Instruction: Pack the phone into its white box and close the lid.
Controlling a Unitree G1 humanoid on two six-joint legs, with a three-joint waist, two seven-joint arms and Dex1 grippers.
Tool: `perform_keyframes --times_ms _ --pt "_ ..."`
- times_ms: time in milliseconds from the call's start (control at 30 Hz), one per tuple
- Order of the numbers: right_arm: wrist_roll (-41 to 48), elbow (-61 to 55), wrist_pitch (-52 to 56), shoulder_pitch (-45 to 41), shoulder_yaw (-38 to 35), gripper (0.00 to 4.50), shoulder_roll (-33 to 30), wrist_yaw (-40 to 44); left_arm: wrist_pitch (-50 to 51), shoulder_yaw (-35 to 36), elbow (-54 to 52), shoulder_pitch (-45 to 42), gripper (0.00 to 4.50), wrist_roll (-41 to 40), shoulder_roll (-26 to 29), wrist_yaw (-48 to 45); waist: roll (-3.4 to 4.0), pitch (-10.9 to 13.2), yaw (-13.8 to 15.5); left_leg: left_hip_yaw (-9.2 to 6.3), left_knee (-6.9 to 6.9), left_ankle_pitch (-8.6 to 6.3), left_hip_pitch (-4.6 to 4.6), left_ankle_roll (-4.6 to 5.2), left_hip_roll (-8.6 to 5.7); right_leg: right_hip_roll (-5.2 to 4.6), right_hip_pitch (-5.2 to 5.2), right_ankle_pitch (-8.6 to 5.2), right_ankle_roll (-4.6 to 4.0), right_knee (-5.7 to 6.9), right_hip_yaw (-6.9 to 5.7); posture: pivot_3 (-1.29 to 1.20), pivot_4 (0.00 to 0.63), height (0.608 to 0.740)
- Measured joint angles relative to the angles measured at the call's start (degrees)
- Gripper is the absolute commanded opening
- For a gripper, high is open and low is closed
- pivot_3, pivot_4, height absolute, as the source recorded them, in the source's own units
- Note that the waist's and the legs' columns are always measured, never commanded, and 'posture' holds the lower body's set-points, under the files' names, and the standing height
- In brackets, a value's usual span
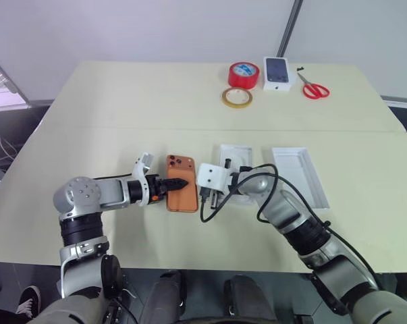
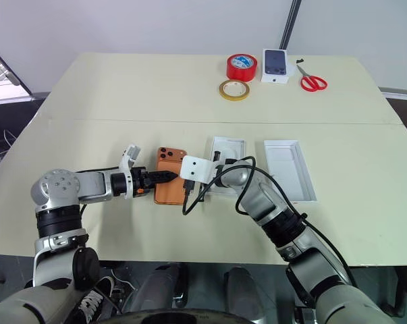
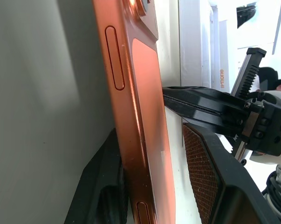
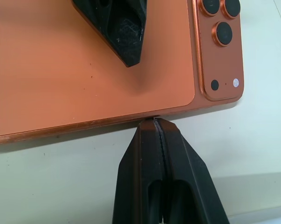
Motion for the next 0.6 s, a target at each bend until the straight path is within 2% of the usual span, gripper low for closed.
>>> perform_keyframes --times_ms 100,167,467,533,600 --pt "-0.01 0.00 -0.24 0.11 -0.01 0.00 0.00 -0.07 0.02 0.75 0.46 0.08 0.97 0.02 0.00 0.31 0.00 0.00 0.00 0.00 -0.01 0.00 0.00 0.00 0.00 0.00 -0.02 0.00 0.00 -0.01 0.01 0.00 0.150 0.740" --pt "-0.02 -0.01 -0.32 0.22 -0.02 0.00 0.00 -0.07 0.05 1.76 1.13 0.12 0.06 -1.47 -0.29 -0.60 -0.02 0.01 0.00 0.00 -0.03 0.00 0.00 0.00 0.00 0.00 -0.02 0.00 0.00 -0.03 0.00 0.00 0.150 0.740" --pt "2.96 -1.53 0.37 1.98 -2.19 0.00 0.17 0.72 0.12 3.90 3.79 0.82 0.02 -4.66 0.06 -0.07 -0.04 0.02 0.00 -0.02 -0.11 -0.07 -0.07 -0.11 0.01 -0.01 -0.04 0.00 0.00 -0.19 0.00 0.00 0.150 0.740" --pt "8.77 -3.09 4.05 3.23 -5.51 0.00 1.31 3.43 0.12 4.64 3.82 1.05 0.02 -5.60 0.12 -0.06 -0.06 0.06 0.02 -0.02 -0.16 -0.03 -0.19 -0.06 0.01 -0.01 0.02 0.00 0.00 -0.22 0.00 0.00 0.150 0.740" --pt "19.21 -6.20 10.31 4.10 -12.22 0.54 2.33 7.72 0.13 5.62 3.83 1.47 0.00 -6.72 0.39 -0.07 -0.04 0.13 0.05 -0.02 -0.18 0.01 -0.37 0.01 0.01 -0.01 -0.14 0.01 0.00 -0.22 0.00 0.00 0.150 0.740"
